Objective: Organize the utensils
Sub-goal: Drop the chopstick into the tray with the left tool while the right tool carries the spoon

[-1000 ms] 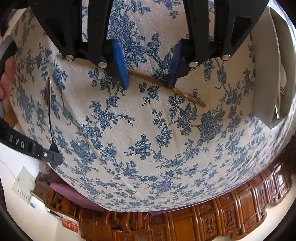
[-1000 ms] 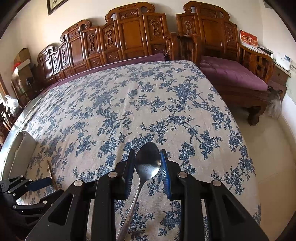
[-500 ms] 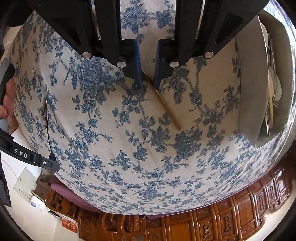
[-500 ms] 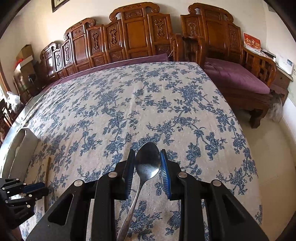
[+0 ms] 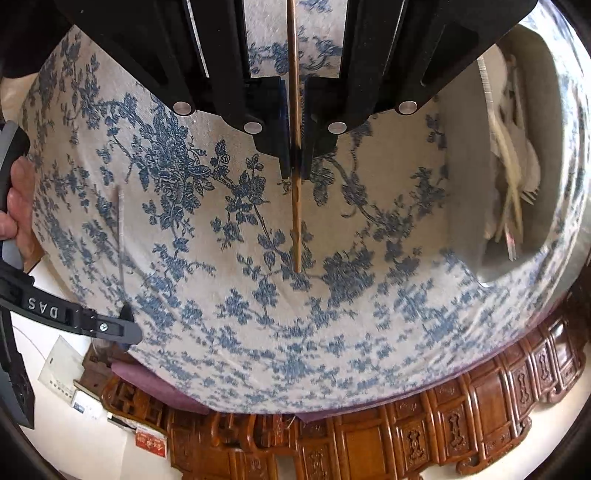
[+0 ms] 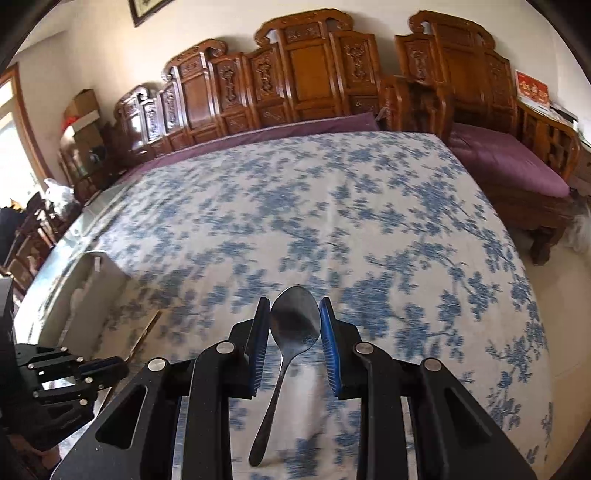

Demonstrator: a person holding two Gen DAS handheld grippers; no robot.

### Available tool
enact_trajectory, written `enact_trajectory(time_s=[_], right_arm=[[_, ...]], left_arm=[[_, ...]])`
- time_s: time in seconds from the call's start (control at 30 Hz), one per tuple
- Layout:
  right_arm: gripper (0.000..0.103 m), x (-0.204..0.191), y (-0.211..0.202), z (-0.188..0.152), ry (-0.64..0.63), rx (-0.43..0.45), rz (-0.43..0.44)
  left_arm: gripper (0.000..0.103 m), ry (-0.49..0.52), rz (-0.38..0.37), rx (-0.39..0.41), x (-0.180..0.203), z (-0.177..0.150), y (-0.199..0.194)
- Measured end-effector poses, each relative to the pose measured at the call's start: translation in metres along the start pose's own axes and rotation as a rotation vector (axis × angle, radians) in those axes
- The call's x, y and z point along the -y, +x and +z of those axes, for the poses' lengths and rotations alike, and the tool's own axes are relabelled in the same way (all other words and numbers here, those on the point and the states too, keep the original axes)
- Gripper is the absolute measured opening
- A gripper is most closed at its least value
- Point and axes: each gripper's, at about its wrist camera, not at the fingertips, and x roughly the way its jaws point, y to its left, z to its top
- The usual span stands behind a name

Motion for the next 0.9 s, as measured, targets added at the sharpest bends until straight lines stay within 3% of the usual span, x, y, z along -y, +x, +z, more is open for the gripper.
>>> enact_trajectory(time_s=[0.57,0.9], right_arm=[[0.029,-0.091,-0.011,0.005,-0.132,0.041,0.094],[0.029,-0.138,-0.031,0.008,-0.189,0.106,0.173]], left_arm=[[0.004,-0.046,0.022,0.141,-0.064,0.003,-0.066],[0.004,-0.072,0.08,0.175,-0.109,0.001,-0.082]])
